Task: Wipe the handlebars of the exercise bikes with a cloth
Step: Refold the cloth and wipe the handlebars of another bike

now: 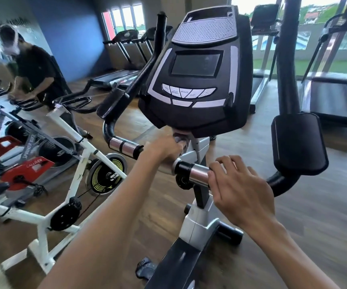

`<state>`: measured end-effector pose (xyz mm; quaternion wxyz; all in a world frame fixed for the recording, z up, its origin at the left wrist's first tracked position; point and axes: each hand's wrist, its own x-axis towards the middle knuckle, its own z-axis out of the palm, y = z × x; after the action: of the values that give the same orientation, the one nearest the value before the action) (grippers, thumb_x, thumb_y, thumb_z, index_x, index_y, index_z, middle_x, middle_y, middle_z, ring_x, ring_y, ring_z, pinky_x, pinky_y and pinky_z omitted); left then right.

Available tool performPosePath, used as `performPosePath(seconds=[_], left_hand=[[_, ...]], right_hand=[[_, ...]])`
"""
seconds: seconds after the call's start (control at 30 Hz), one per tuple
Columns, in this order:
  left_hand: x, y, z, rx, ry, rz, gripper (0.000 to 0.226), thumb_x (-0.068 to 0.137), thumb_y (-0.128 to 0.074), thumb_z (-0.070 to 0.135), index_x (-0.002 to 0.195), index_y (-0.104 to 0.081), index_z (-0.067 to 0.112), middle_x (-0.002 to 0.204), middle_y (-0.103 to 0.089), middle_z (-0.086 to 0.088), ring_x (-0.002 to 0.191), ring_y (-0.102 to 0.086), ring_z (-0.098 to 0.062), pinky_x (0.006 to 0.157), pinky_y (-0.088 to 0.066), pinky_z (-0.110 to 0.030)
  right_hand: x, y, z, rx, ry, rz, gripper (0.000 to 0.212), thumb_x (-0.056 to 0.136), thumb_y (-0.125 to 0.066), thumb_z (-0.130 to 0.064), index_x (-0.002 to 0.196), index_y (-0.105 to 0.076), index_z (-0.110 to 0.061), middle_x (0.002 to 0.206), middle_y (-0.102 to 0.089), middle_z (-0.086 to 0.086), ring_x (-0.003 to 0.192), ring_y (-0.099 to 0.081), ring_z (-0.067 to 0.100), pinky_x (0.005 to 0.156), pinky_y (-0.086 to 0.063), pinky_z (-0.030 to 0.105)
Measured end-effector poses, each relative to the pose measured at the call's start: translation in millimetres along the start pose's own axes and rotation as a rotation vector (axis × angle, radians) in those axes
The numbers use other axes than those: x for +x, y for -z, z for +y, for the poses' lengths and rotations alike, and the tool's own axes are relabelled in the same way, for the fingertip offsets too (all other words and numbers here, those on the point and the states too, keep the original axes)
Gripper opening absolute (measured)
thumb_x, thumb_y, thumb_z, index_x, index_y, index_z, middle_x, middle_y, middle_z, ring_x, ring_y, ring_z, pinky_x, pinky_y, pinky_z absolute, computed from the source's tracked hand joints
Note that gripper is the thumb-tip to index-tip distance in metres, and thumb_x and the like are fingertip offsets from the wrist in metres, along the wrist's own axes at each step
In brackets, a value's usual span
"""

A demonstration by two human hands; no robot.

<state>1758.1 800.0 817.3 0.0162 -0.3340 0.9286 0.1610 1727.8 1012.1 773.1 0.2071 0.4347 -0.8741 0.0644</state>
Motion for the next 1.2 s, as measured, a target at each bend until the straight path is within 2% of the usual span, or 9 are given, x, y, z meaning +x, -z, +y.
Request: performPosePath(seconds=[0.13,0.27,0.47,0.57,0.77,0.87,0.97,1.13,1.2], left_hand=[[-12,0,2,0.090,-0.015,0.015,0.036,0.104,-0.032,0.024,0.128,-0.057,0.015,0.141,-0.053,-0.016,0.129,-0.049,-0.035,0.106,-0.034,-0.046],[-34,-8,-4,0.103,0.005,0.125,0.043,0.096,-0.042,0.042,0.123,-0.055,0.011,0.133,-0.060,-0.014,0.127,-0.050,-0.034,0.114,-0.029,-0.051],[-44,-18,6,-0.092,-0.203,0.575,0.037,0.090,-0.059,0.046,0.109,-0.059,0.013,0.109,-0.065,-0.005,0.106,-0.059,-0.026,0.088,-0.040,-0.032],[-37,-41,-19,-0.161,-0.455,0.507,0.031,0.098,-0.044,0.031,0.117,-0.066,0.022,0.113,-0.067,0.005,0.110,-0.058,-0.018,0.091,-0.041,-0.028],[-48,-74,4,-0.321,-0.397,0.828,0.024,0.097,-0.046,0.023,0.088,-0.068,0.016,0.087,-0.068,0.002,0.084,-0.059,-0.022,0.078,-0.047,-0.038],[-50,-73,-5,-0.256,-0.559,0.817,0.030,0.101,-0.044,0.024,0.089,-0.069,0.014,0.087,-0.069,0.001,0.082,-0.062,-0.023,0.077,-0.049,-0.039],[-39,-48,-14,-0.256,-0.421,0.731,0.036,0.101,-0.042,0.029,0.080,-0.069,0.020,0.077,-0.069,0.004,0.075,-0.062,-0.018,0.071,-0.049,-0.043],[-68,-80,32,-0.415,-0.495,0.805,0.032,0.100,-0.043,0.024,0.081,-0.066,0.011,0.079,-0.069,-0.005,0.076,-0.061,-0.025,0.070,-0.049,-0.041],[-80,-95,50,-0.415,-0.599,0.872,0.027,0.099,-0.047,0.018,0.083,-0.067,0.008,0.082,-0.069,-0.008,0.078,-0.061,-0.027,0.073,-0.047,-0.039]], right_hand=[[1,4,-1,-0.020,0.001,-0.034,0.047,0.106,-0.018,-0.039,0.103,-0.062,-0.023,0.100,-0.064,-0.003,0.094,-0.059,0.023,0.070,-0.048,0.036],[0,5,0,-0.026,0.011,-0.048,0.048,0.107,-0.017,-0.039,0.102,-0.062,-0.025,0.095,-0.067,-0.003,0.088,-0.062,0.022,0.070,-0.048,0.036],[0,5,-1,-0.017,0.004,-0.038,0.047,0.107,-0.018,-0.040,0.101,-0.063,-0.027,0.093,-0.069,-0.006,0.085,-0.065,0.021,0.068,-0.045,0.035],[-1,5,-1,-0.016,0.014,-0.043,0.046,0.107,-0.018,-0.040,0.103,-0.062,-0.026,0.093,-0.069,-0.006,0.084,-0.064,0.020,0.067,-0.045,0.035],[0,1,-1,-0.020,0.021,0.027,0.045,0.107,-0.022,-0.039,0.093,-0.062,-0.023,0.085,-0.067,-0.003,0.077,-0.063,0.023,0.065,-0.043,0.036],[-1,2,-1,-0.028,0.034,0.015,0.043,0.107,-0.024,-0.039,0.093,-0.062,-0.023,0.086,-0.067,-0.003,0.079,-0.064,0.022,0.064,-0.042,0.036],[-1,4,6,0.045,0.074,-0.016,0.042,0.107,-0.022,-0.041,0.112,-0.060,-0.026,0.098,-0.067,-0.007,0.088,-0.064,0.017,0.062,-0.038,0.030],[-14,26,28,0.507,0.136,0.165,0.029,0.099,-0.046,-0.026,0.123,-0.060,-0.018,0.113,-0.065,-0.002,0.104,-0.059,0.019,0.074,-0.047,0.033],[-18,37,48,0.446,0.138,0.344,0.027,0.095,-0.051,-0.017,0.117,-0.065,-0.010,0.110,-0.068,0.006,0.104,-0.061,0.028,0.096,-0.047,0.038]])
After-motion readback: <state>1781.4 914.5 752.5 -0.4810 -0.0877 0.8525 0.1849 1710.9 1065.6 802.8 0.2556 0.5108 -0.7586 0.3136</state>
